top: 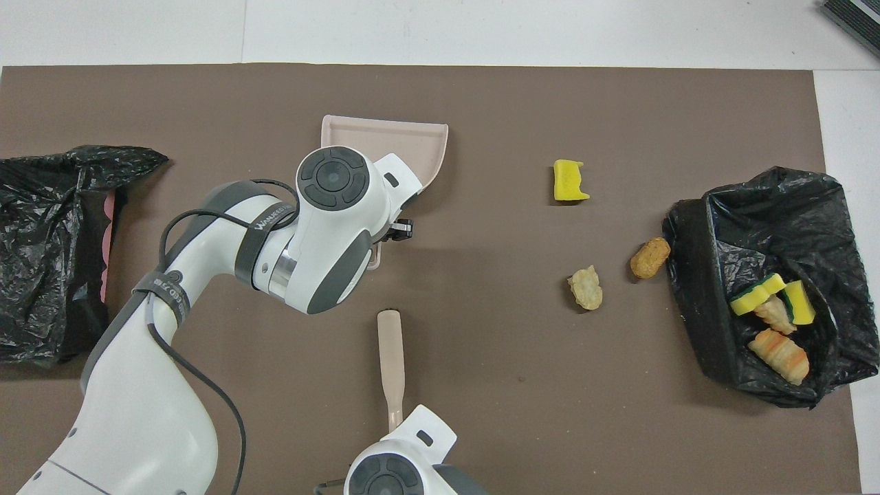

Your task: Sweep and dump trash in bin

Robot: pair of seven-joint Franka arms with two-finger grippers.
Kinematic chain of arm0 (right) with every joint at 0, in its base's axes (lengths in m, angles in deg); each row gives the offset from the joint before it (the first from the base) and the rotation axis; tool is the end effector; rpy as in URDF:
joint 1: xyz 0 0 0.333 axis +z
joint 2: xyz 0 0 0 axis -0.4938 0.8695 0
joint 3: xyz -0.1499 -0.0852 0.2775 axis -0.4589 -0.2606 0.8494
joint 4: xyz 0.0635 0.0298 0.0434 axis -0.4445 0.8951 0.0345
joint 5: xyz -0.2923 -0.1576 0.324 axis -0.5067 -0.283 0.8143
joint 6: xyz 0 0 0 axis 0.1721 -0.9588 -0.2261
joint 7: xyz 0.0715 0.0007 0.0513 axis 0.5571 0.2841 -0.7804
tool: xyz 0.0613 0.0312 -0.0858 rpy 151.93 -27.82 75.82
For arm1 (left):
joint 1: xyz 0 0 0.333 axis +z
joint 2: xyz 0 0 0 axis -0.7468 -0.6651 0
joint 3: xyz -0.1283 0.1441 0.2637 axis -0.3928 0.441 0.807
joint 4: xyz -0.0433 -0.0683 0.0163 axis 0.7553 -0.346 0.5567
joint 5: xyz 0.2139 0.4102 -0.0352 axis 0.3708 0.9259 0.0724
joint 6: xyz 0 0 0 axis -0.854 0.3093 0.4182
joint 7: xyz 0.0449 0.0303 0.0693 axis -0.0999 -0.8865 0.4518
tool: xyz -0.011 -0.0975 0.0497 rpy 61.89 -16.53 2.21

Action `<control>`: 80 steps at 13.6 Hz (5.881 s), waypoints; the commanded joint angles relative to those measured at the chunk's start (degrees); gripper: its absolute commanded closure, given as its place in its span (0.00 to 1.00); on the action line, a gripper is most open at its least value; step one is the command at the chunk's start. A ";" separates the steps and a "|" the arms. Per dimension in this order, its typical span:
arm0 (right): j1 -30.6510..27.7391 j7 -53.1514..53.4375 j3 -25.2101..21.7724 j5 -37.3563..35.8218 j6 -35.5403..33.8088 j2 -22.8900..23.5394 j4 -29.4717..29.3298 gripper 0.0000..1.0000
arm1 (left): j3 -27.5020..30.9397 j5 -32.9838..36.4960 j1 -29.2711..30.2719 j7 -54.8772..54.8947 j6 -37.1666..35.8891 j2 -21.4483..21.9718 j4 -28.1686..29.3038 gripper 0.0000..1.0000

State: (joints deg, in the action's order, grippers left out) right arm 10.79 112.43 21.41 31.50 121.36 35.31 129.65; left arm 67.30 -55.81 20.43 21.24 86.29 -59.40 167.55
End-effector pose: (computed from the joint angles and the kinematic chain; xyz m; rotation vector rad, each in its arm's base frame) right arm 0.3033 0.5018 0.3133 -3.0809 -0.0349 0.3030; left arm 0.6308 -0.3732 0.3403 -3.1192 0.2743 -0.0459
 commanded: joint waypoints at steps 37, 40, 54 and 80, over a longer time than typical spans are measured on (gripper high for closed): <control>-35.89 -8.46 -0.25 -40.72 -26.58 -9.25 9.33 1.00 | -0.33 6.23 -1.47 65.97 -4.23 12.83 16.13 1.00; -37.65 -9.43 -0.16 -40.55 -25.53 -9.08 9.51 1.00 | -0.33 6.23 -1.47 65.97 -4.23 12.92 16.13 1.00; -34.15 -17.61 0.10 -17.09 -19.46 -6.53 6.52 1.00 | -0.33 6.23 -1.56 65.97 -4.23 12.92 16.22 1.00; -34.82 -29.81 -0.34 -4.56 -19.55 -5.39 -7.10 1.00 | -0.24 6.23 -3.40 66.15 5.17 14.94 22.46 1.00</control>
State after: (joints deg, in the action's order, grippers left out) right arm -20.34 85.48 20.60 31.55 102.25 30.03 122.17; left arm 66.46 -50.42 17.13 87.12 89.89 -45.76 188.20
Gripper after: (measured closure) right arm 0.736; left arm 0.687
